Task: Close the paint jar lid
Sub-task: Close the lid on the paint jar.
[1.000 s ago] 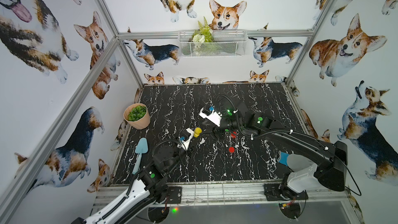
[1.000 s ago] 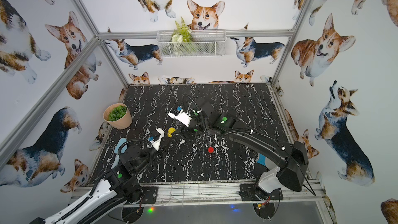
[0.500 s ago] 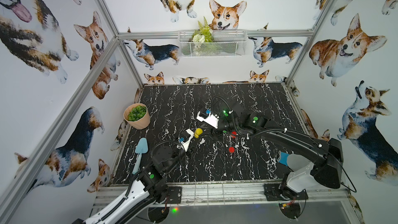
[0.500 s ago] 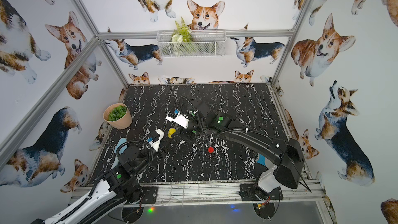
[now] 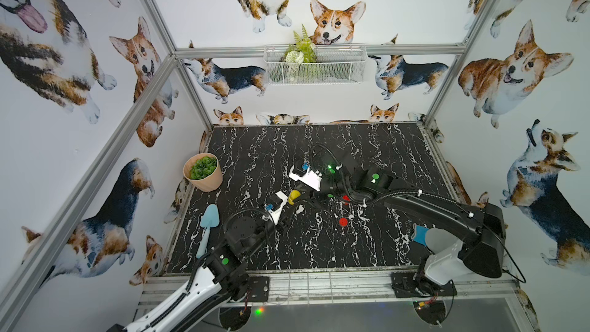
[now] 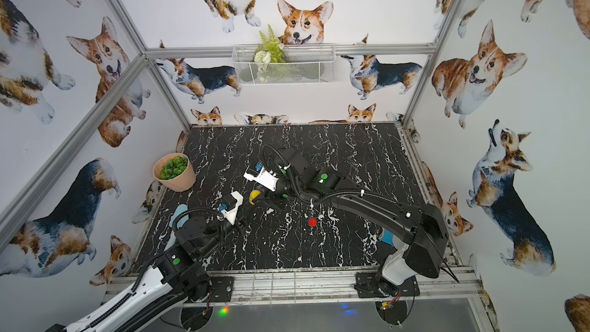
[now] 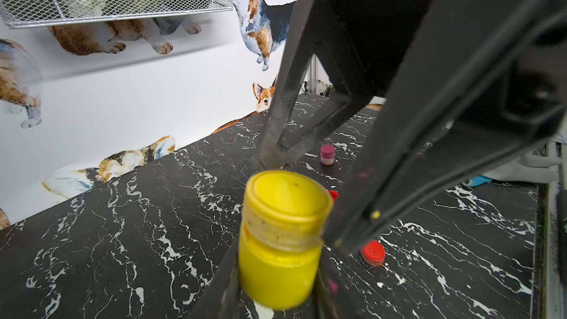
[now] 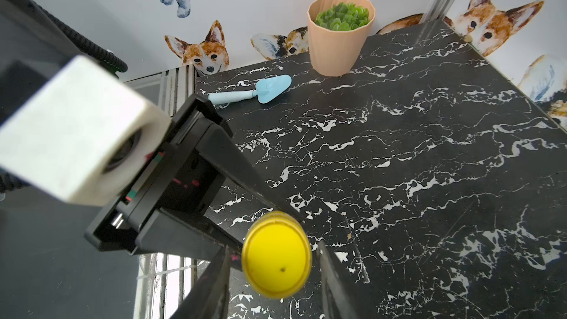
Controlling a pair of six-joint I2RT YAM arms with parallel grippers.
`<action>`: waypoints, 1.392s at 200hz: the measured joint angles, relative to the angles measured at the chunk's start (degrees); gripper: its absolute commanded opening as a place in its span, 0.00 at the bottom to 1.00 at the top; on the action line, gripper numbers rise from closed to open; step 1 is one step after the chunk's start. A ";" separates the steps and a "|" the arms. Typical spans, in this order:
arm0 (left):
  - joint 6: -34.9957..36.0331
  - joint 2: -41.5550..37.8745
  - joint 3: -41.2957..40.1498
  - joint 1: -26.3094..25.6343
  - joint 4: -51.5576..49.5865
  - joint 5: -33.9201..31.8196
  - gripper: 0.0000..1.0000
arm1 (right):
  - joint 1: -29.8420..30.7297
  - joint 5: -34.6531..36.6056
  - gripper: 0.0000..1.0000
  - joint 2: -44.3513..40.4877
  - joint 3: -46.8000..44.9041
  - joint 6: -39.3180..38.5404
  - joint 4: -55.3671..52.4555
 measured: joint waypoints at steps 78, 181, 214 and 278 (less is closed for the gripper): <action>0.17 -0.31 0.00 0.00 0.09 0.04 0.31 | 0.00 0.22 0.49 0.15 0.39 -0.15 0.04; 0.39 -0.28 0.02 0.00 0.11 0.00 0.31 | 0.55 0.13 0.40 1.27 0.83 -0.15 0.07; 0.44 -0.28 0.02 0.00 0.07 -0.24 0.31 | 0.94 0.76 0.40 1.66 0.83 -0.02 0.07; 0.61 -0.37 0.11 0.00 -0.04 -1.07 0.31 | 1.55 1.49 0.54 1.73 0.83 0.24 0.11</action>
